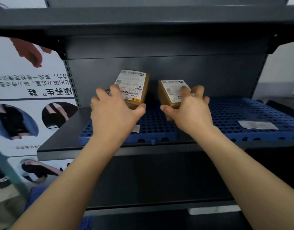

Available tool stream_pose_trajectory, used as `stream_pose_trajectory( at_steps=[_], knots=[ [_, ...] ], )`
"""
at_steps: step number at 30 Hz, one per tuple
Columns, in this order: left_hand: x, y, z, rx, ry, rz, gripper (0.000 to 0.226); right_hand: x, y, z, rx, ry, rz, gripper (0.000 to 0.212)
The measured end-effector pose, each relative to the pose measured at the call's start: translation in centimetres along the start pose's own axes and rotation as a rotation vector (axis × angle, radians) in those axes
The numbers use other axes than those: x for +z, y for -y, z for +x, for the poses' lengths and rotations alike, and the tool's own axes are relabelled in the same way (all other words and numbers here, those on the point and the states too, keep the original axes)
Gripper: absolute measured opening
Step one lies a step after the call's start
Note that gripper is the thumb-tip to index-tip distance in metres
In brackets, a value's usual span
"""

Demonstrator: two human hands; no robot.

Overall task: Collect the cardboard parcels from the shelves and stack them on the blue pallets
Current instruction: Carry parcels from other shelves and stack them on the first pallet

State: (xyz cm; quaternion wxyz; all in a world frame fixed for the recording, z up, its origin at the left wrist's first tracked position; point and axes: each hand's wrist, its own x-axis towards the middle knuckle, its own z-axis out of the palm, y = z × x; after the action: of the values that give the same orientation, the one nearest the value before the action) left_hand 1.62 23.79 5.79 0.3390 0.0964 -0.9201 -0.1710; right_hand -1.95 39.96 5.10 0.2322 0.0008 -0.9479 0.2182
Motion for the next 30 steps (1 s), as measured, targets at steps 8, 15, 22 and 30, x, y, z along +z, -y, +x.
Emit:
stream_pose_trajectory(
  at_steps=[8, 15, 22, 30],
  knots=[
    [1.5, 1.0, 2.4, -0.069, -0.063, 0.04, 0.077, 3.3, 0.9, 5.3, -0.078, 0.13, 0.02, 0.081],
    [2.7, 1.8, 3.8, -0.134, -0.065, 0.07, 0.077, 5.9, 1.9, 8.1, -0.121, 0.184, 0.033, 0.081],
    [2.8, 3.2, 6.0, -0.156, -0.035, 0.061, 0.078, 7.9, 2.9, 9.9, -0.085, 0.203, 0.005, 0.079],
    [4.0, 5.9, 8.6, -0.052, -0.058, 0.029, 0.079, 9.6, 4.5, 10.8, -0.009, 0.209, -0.04, 0.077]
  ],
)
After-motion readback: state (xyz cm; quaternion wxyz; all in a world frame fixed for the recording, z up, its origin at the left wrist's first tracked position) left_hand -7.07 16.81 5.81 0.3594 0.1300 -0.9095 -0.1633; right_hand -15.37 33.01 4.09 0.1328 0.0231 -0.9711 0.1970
